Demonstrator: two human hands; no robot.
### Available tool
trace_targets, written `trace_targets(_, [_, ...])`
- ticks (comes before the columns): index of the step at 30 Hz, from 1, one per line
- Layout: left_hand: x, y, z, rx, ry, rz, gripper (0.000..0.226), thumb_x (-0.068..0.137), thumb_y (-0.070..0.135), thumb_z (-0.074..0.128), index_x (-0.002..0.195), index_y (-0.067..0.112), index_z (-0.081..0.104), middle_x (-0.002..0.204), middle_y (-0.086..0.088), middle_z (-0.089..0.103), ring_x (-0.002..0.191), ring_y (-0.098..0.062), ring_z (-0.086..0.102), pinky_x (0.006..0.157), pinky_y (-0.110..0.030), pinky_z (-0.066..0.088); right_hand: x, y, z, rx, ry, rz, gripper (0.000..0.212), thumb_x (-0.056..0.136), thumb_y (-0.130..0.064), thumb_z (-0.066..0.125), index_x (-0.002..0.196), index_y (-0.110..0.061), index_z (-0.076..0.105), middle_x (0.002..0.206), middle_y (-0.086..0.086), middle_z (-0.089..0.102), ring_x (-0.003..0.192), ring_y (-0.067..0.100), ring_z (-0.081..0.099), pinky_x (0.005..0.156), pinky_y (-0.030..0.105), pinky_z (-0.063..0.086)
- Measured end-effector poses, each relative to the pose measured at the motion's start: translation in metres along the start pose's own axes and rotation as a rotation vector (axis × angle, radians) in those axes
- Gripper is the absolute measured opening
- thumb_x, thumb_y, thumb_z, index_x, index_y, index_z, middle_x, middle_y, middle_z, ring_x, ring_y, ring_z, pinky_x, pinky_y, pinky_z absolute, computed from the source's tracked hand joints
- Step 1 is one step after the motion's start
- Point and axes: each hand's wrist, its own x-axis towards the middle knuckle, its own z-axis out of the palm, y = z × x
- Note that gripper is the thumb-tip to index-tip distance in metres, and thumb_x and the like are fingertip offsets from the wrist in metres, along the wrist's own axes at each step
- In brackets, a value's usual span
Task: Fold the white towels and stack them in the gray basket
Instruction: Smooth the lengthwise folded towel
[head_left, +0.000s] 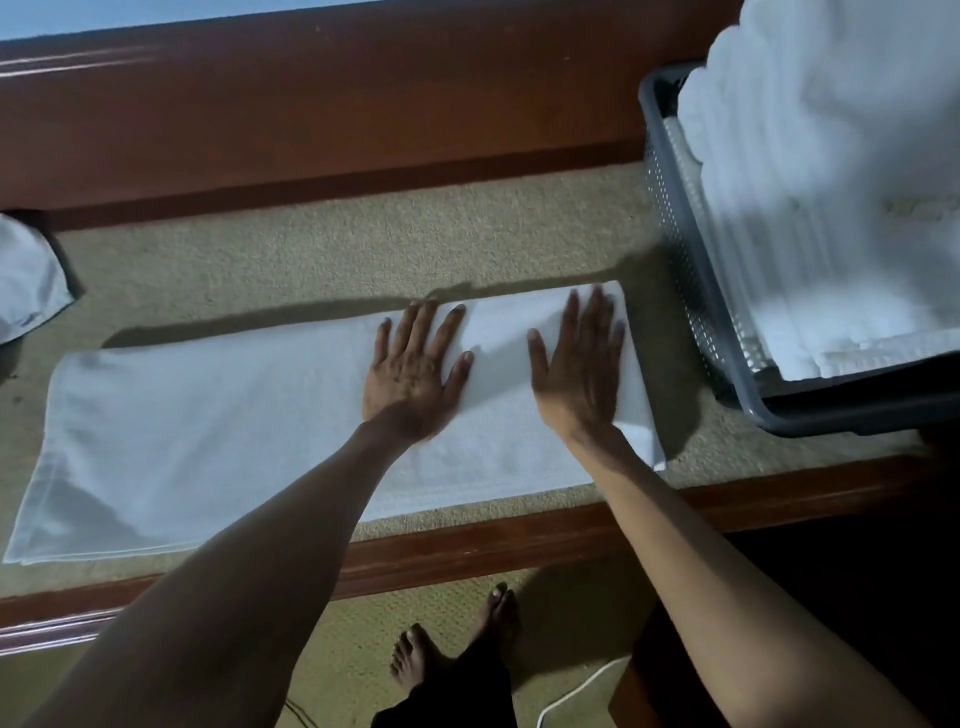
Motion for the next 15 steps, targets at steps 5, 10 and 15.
trace_targets(5, [-0.001, 0.000, 0.000, 0.009, 0.000, 0.004, 0.065, 0.106, 0.062, 0.011, 0.164, 0.036, 0.000, 0.173, 0.003, -0.001, 0.159, -0.016, -0.005, 0.128, -0.048, 0.001, -0.041, 0.009, 0.010, 0.019, -0.083, -0.381, 0.066, 0.108, -0.052, 0.026, 0.161, -0.013, 0.022, 0.169, 0.017, 0.011, 0.157, 0.031, 0.007, 0.126, 0.052, 0.014])
trace_targets(10, [-0.001, 0.002, -0.001, 0.001, 0.010, -0.004, 0.065, 0.105, 0.064, 0.009, 0.164, 0.036, 0.003, 0.173, 0.002, 0.002, 0.159, -0.016, -0.004, 0.128, -0.048, 0.001, -0.031, 0.061, -0.008, -0.046, -0.109, -0.314, 0.063, 0.107, -0.054, 0.022, 0.163, -0.024, 0.017, 0.170, 0.007, 0.008, 0.158, 0.026, 0.004, 0.127, 0.050, 0.011])
trace_targets(15, [-0.003, 0.002, 0.001, -0.016, 0.015, -0.009, 0.065, 0.105, 0.063, 0.010, 0.164, 0.037, 0.003, 0.173, 0.002, 0.002, 0.159, -0.017, -0.004, 0.128, -0.048, -0.001, -0.025, 0.034, -0.011, -0.027, -0.017, -0.055, 0.073, 0.106, -0.055, 0.016, 0.160, -0.005, 0.022, 0.169, 0.013, 0.012, 0.157, 0.028, 0.004, 0.128, 0.046, 0.002])
